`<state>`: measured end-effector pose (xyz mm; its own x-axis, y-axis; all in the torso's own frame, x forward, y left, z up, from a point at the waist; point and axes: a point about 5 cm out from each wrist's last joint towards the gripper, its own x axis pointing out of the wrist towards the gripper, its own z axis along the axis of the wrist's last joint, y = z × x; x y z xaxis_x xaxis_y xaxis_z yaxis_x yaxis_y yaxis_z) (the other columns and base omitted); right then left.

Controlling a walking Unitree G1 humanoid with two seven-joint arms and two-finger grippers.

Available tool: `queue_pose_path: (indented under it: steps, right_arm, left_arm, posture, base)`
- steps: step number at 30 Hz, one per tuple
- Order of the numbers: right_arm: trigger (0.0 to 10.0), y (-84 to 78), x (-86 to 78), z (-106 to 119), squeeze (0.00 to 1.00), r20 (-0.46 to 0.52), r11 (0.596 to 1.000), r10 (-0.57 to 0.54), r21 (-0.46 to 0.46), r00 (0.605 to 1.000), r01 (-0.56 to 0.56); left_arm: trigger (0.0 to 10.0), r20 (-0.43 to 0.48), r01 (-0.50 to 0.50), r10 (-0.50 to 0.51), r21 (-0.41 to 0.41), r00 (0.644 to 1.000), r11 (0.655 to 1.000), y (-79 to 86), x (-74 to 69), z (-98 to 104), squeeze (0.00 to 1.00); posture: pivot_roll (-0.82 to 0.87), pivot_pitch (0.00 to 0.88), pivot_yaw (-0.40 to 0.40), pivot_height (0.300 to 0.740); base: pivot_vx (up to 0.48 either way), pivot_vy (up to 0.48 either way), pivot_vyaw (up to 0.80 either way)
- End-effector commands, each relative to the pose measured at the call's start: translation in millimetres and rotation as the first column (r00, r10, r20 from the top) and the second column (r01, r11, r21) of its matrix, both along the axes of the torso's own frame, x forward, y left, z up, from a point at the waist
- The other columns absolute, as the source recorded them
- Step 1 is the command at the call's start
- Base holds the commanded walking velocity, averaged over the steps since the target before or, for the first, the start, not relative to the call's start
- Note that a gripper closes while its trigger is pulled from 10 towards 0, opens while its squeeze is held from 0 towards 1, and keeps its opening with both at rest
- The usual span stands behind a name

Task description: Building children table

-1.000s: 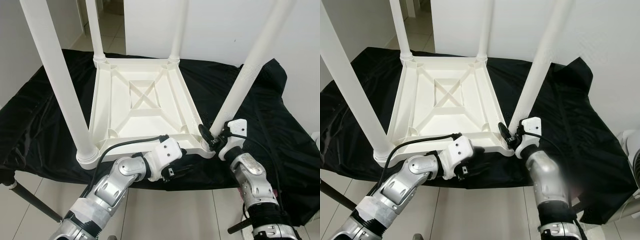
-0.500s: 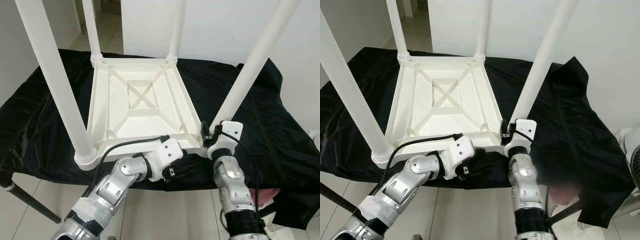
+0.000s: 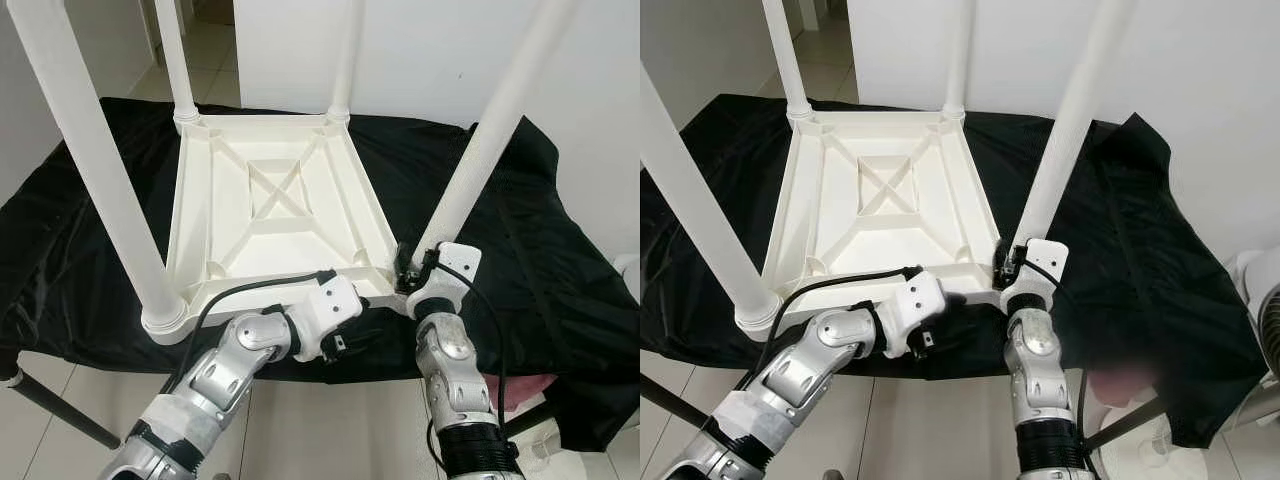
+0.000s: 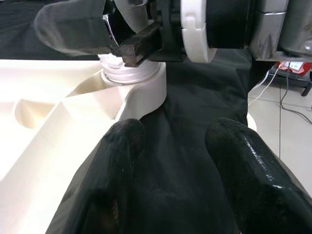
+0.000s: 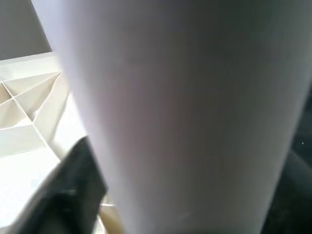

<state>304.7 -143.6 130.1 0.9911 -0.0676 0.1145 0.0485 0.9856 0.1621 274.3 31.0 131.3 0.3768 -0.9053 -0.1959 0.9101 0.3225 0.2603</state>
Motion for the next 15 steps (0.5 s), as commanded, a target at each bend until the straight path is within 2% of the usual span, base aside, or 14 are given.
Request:
queue_pose_path:
  steps: [1, 3, 5, 6, 10, 13, 14, 15]
  right_arm:
    - [10.0, -4.8, -2.9, 0, 1.00, 0.013, 1.000, 0.003, 0.007, 1.000, -0.003]
    - [10.0, -14.8, -6.6, -1, 1.00, 0.017, 1.000, 0.026, -0.014, 1.000, -0.026]
    - [10.0, -14.8, -6.6, -1, 1.00, 0.017, 1.000, 0.026, -0.014, 1.000, -0.026]
    - [10.0, -23.4, -10.8, -3, 1.00, 0.019, 0.997, 0.073, -0.039, 0.997, -0.073]
    - [10.0, -30.5, -13.6, -4, 1.00, 0.020, 0.991, 0.116, -0.063, 0.993, -0.114]
    - [10.0, -38.8, -14.5, -6, 1.00, 0.017, 0.977, 0.196, -0.084, 0.980, -0.194]
    - [10.0, -42.3, -14.3, -5, 0.29, 0.015, 0.966, 0.238, -0.106, 0.971, -0.235]
    - [10.0, -42.3, -14.3, -5, 0.29, 0.015, 0.966, 0.238, -0.106, 0.971, -0.235]
  left_arm:
    - [10.0, 0.006, -0.005, 0.005, 0.000, 1.000, 1.000, 0.0, -1.3, 0, 0.00]
    - [10.0, 0.003, -0.005, 0.005, -0.001, 1.000, 1.000, 0.6, -2.5, 0, 0.00]
    - [10.0, 0.003, -0.005, 0.005, -0.001, 1.000, 1.000, 0.6, -2.5, 0, 0.00]
    - [10.0, 0.001, -0.008, 0.008, 0.000, 1.000, 1.000, 1.3, -3.1, -1, 0.00]
    - [10.0, 0.000, -0.009, 0.009, 0.002, 1.000, 1.000, 2.3, -3.3, -1, 0.00]
    - [10.0, -0.001, -0.010, 0.010, 0.006, 1.000, 1.000, 4.2, -2.4, -1, 0.00]
    - [10.0, 0.000, -0.009, 0.009, 0.007, 1.000, 1.000, 5.3, -2.3, 0, 0.00]
    - [10.0, 0.000, -0.009, 0.009, 0.007, 1.000, 1.000, 5.3, -2.3, 0, 0.00]
  posture:
    - [-0.01, 0.035, -0.060, 0.740]
    - [-0.01, 0.041, -0.062, 0.740]
    - [-0.01, 0.041, -0.062, 0.740]
    - [-0.01, 0.042, -0.060, 0.740]
    - [-0.01, 0.043, -0.059, 0.740]
    - [-0.02, 0.049, -0.057, 0.740]
    - [-0.03, 0.061, -0.054, 0.740]
    - [-0.03, 0.061, -0.054, 0.740]
  base:
    - [0.000, 0.000, 0.00]
    - [0.000, 0.000, 0.00]
    - [0.000, 0.000, 0.00]
    - [0.000, 0.000, 0.00]
    - [0.000, 0.000, 0.00]
    - [0.000, 0.000, 0.00]
    - [0.000, 0.000, 0.00]
    - [0.000, 0.000, 0.00]
